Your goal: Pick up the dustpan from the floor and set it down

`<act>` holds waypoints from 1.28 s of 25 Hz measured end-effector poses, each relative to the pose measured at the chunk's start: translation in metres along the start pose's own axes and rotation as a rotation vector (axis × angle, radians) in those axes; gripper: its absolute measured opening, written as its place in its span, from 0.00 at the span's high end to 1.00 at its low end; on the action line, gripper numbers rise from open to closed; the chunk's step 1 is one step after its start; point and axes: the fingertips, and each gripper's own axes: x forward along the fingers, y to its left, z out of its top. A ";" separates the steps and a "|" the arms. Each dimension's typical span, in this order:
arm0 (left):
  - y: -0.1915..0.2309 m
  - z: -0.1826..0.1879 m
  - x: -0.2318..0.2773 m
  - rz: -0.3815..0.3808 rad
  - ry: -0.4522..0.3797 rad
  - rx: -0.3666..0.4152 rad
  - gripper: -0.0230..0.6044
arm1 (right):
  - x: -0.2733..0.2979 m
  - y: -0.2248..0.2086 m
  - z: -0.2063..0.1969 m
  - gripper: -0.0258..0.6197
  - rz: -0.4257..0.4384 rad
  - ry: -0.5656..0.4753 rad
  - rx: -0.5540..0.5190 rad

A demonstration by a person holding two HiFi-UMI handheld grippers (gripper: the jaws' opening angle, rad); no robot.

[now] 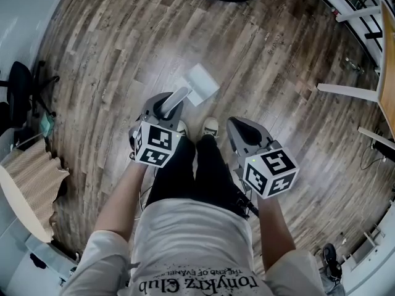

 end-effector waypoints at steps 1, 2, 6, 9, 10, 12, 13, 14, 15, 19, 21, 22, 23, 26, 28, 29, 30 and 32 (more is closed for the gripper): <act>0.000 -0.001 0.001 0.001 -0.001 -0.001 0.78 | 0.001 0.000 0.000 0.92 0.001 0.000 0.002; 0.000 -0.002 0.002 0.003 -0.001 -0.002 0.78 | 0.001 0.001 0.000 0.92 0.002 -0.001 0.002; -0.001 -0.005 0.007 0.009 -0.003 -0.013 0.78 | 0.002 0.002 0.000 0.92 0.006 -0.002 0.006; -0.003 -0.006 0.010 0.010 0.000 -0.015 0.78 | 0.001 0.002 0.000 0.92 0.009 -0.003 0.011; -0.003 -0.007 0.011 0.009 0.003 -0.016 0.78 | 0.001 0.001 0.000 0.92 0.009 -0.003 0.012; -0.004 -0.010 0.011 0.005 0.008 -0.021 0.78 | 0.001 0.001 -0.001 0.92 0.008 -0.004 0.013; -0.005 -0.012 0.011 0.003 0.012 -0.024 0.78 | 0.002 0.002 -0.001 0.92 0.009 -0.004 0.013; -0.005 -0.014 0.010 0.002 0.017 -0.028 0.78 | 0.002 0.003 -0.001 0.92 0.010 -0.005 0.014; -0.005 -0.016 0.010 0.003 0.022 -0.031 0.78 | 0.002 0.003 -0.001 0.92 0.011 -0.006 0.013; -0.006 -0.021 0.009 0.009 0.040 -0.037 0.78 | 0.002 0.003 -0.001 0.92 0.017 -0.004 0.013; -0.005 -0.022 0.009 0.010 0.051 -0.039 0.78 | 0.002 0.003 -0.001 0.92 0.020 -0.002 0.014; -0.004 -0.023 0.009 0.010 0.059 -0.040 0.78 | 0.003 0.003 0.000 0.92 0.021 -0.002 0.014; -0.003 -0.023 0.009 0.010 0.068 -0.042 0.78 | 0.003 0.004 0.000 0.92 0.023 -0.003 0.014; -0.001 -0.025 0.009 0.004 0.094 -0.051 0.78 | 0.005 0.008 0.002 0.92 0.029 -0.004 0.011; 0.000 -0.027 0.008 -0.002 0.110 -0.054 0.78 | 0.006 0.011 0.004 0.92 0.034 -0.007 0.008; 0.000 -0.027 0.008 -0.005 0.116 -0.055 0.78 | 0.007 0.012 0.005 0.92 0.036 -0.010 0.007; 0.000 -0.027 0.007 -0.008 0.121 -0.056 0.78 | 0.007 0.013 0.006 0.92 0.038 -0.012 0.006; 0.000 -0.028 0.007 -0.015 0.131 -0.055 0.77 | 0.006 0.014 0.007 0.92 0.040 -0.014 0.008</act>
